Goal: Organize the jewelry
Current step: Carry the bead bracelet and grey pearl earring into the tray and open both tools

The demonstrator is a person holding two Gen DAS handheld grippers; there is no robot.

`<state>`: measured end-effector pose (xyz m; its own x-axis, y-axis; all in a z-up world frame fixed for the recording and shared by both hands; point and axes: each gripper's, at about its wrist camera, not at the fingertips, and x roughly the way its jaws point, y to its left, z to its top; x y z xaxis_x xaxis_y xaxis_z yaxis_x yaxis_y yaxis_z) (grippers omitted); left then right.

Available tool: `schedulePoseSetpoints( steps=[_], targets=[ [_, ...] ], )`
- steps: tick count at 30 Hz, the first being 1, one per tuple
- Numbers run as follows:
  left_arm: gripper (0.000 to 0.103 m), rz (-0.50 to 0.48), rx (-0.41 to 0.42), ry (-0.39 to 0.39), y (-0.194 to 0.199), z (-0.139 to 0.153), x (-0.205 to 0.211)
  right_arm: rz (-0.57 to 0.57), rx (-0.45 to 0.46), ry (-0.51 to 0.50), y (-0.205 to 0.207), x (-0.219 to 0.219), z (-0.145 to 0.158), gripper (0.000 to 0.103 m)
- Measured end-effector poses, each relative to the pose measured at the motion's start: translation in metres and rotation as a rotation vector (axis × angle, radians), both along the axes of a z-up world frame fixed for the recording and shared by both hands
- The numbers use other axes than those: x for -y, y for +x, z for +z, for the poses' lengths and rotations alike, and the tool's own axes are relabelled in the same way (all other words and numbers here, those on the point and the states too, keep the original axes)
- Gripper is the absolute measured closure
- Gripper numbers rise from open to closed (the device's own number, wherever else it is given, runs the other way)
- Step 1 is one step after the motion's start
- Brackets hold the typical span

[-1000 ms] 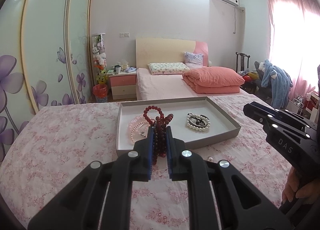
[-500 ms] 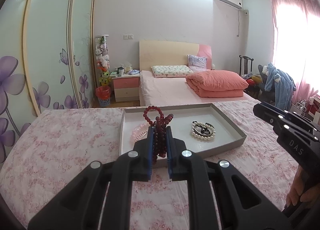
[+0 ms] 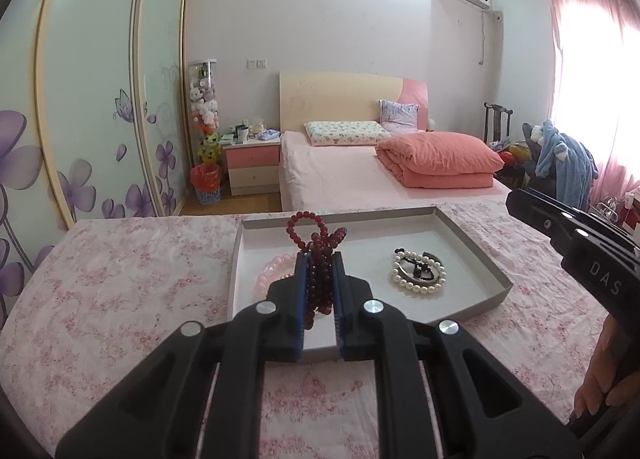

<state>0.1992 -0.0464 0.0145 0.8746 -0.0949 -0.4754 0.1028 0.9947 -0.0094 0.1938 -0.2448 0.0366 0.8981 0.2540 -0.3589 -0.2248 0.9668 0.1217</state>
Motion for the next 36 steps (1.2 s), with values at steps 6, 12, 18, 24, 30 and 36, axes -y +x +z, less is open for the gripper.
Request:
schedulePoseSetpoints(
  steps=[6, 12, 18, 24, 30, 36],
  targets=[
    [0.091, 0.001, -0.038, 0.002, 0.021, -0.011, 0.0, 0.0, -0.04, 0.009, 0.019, -0.002, -0.01, 0.087],
    [0.091, -0.017, -0.08, 0.003, 0.052, -0.025, 0.005, -0.008, -0.071, 0.01, 0.037, -0.003, -0.018, 0.087],
    [0.089, -0.029, -0.142, 0.0, 0.081, -0.045, 0.011, -0.02, -0.116, 0.011, 0.053, 0.002, -0.031, 0.087],
    [0.077, -0.016, -0.153, -0.03, 0.089, -0.052, 0.001, -0.013, -0.177, 0.019, 0.072, 0.003, -0.045, 0.087],
    [0.07, 0.035, -0.147, -0.061, 0.086, -0.048, -0.019, 0.002, -0.256, 0.025, 0.095, -0.004, -0.061, 0.087],
    [0.063, 0.061, -0.137, -0.065, 0.077, -0.042, -0.029, 0.005, -0.301, 0.037, 0.109, -0.007, -0.064, 0.082]
  ],
)
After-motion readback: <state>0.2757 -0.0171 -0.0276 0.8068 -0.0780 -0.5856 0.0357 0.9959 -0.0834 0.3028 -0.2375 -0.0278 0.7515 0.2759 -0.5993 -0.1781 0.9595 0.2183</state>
